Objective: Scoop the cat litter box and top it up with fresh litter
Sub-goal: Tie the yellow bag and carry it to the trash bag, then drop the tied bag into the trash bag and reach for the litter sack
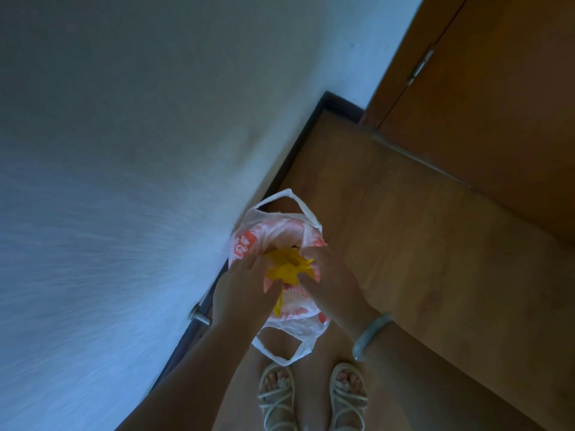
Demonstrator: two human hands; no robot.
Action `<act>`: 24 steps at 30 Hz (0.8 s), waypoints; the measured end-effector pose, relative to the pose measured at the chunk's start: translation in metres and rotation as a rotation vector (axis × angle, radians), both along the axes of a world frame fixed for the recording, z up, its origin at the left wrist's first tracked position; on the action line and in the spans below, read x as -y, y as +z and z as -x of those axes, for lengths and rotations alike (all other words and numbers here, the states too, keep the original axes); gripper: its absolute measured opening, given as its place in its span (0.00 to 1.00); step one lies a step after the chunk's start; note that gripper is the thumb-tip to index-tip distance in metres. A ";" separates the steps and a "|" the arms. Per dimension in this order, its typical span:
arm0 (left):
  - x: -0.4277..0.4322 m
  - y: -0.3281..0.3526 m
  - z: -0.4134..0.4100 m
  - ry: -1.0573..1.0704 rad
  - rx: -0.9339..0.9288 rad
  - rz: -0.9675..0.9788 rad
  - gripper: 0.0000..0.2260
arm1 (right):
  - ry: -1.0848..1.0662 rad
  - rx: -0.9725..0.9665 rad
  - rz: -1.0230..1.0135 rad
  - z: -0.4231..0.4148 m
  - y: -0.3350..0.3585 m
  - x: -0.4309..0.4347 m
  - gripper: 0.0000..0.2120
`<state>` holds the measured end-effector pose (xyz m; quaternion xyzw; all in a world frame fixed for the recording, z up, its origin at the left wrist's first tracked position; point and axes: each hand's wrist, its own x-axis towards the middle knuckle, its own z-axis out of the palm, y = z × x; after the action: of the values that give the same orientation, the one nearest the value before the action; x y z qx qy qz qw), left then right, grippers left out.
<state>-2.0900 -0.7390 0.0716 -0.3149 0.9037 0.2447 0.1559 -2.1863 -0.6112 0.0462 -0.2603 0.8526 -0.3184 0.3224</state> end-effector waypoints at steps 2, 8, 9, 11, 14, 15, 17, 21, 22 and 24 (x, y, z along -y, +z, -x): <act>0.000 0.013 -0.007 -0.014 0.010 0.034 0.16 | 0.060 -0.079 0.005 -0.003 0.017 0.001 0.17; -0.007 0.047 -0.039 0.018 0.055 0.137 0.19 | 0.260 -0.321 -0.030 -0.019 0.051 -0.002 0.17; -0.009 0.052 -0.046 0.030 0.055 0.153 0.19 | 0.309 -0.373 -0.046 -0.023 0.053 -0.001 0.18; -0.015 0.061 -0.060 0.071 0.055 0.172 0.18 | 0.430 -0.448 -0.077 -0.030 0.060 0.000 0.21; -0.026 0.070 -0.089 0.159 0.086 0.194 0.16 | 0.599 -0.555 -0.120 -0.046 0.070 0.003 0.25; -0.031 0.072 -0.099 0.185 0.090 0.212 0.15 | 0.641 -0.587 -0.125 -0.053 0.074 0.003 0.26; -0.041 0.078 -0.120 0.232 0.087 0.238 0.16 | 0.714 -0.642 -0.108 -0.069 0.082 0.005 0.27; -0.054 0.077 -0.168 0.333 0.112 0.262 0.19 | 0.873 -0.720 -0.100 -0.102 0.088 0.009 0.26; -0.056 0.079 -0.180 0.357 0.118 0.253 0.18 | 0.904 -0.725 -0.099 -0.111 0.090 0.010 0.26; -0.061 0.078 -0.205 0.399 0.139 0.257 0.16 | 0.954 -0.723 -0.099 -0.130 0.091 0.013 0.26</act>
<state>-1.8845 -0.6777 0.1501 -0.5205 0.8344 0.1315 0.1248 -2.0561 -0.6238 0.1372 -0.6907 0.7111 0.0104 0.1309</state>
